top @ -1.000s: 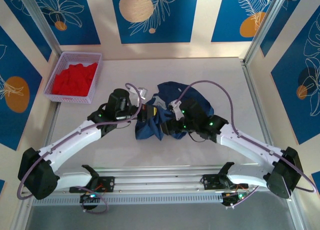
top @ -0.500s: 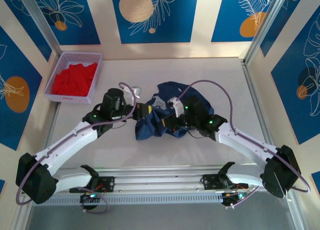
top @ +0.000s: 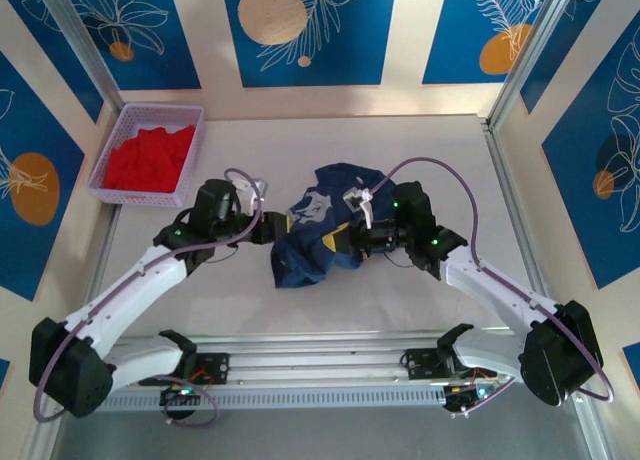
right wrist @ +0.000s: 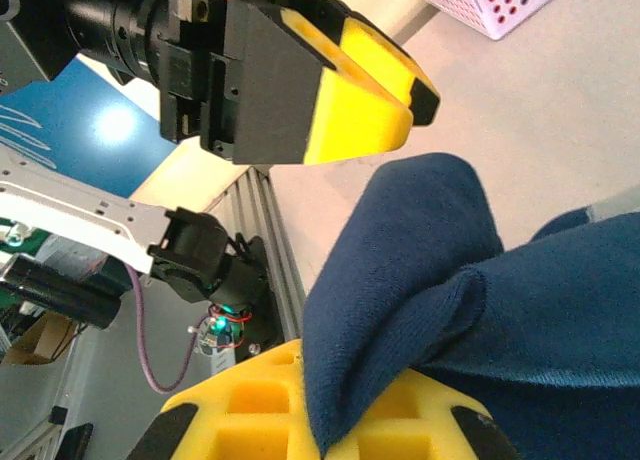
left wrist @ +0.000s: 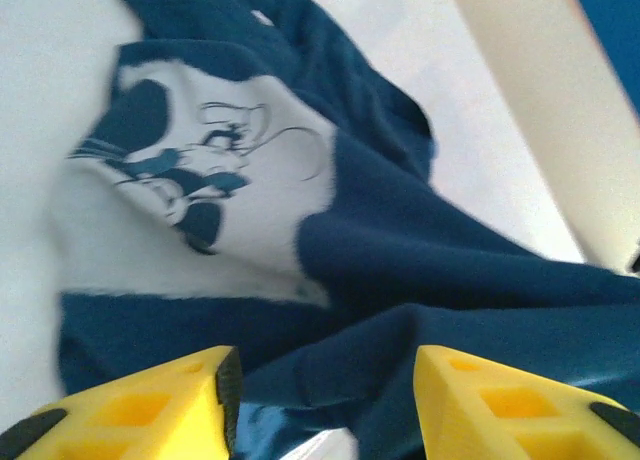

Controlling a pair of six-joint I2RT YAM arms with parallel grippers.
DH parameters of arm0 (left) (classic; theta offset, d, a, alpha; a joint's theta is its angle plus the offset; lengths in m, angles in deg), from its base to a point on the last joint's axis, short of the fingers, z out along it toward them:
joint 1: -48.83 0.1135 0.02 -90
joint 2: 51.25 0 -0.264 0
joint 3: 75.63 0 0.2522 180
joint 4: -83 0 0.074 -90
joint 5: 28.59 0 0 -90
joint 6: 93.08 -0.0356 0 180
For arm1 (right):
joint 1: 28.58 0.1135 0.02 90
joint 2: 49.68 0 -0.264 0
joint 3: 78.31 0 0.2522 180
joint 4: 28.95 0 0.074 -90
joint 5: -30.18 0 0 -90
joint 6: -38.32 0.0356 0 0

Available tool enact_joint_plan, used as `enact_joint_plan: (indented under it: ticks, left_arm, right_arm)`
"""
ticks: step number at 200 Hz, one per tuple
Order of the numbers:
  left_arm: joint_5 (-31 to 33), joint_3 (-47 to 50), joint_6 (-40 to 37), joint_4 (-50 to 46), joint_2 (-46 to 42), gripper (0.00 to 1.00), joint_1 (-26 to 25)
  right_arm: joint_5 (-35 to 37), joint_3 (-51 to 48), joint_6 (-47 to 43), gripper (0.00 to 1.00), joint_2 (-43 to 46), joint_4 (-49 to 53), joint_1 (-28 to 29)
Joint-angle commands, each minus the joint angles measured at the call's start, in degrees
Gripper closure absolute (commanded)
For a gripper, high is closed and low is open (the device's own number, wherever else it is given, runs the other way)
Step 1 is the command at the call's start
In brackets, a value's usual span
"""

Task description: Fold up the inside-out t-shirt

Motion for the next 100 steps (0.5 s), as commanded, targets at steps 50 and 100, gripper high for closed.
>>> enact_joint_plan:
  ticks: [50,100]
  left_arm:
    - [-5.49,-1.46,-4.97,-4.38,-7.66,0.56,-8.63]
    - [-2.76,-1.60,-4.12,-1.75,0.11,0.56,-13.15]
  right_arm:
    - [-1.04,1.87,0.54,1.00,-1.87,-1.09,-0.42]
    - [-0.57,1.85,0.47,1.00,-1.68,-0.91,-0.50]
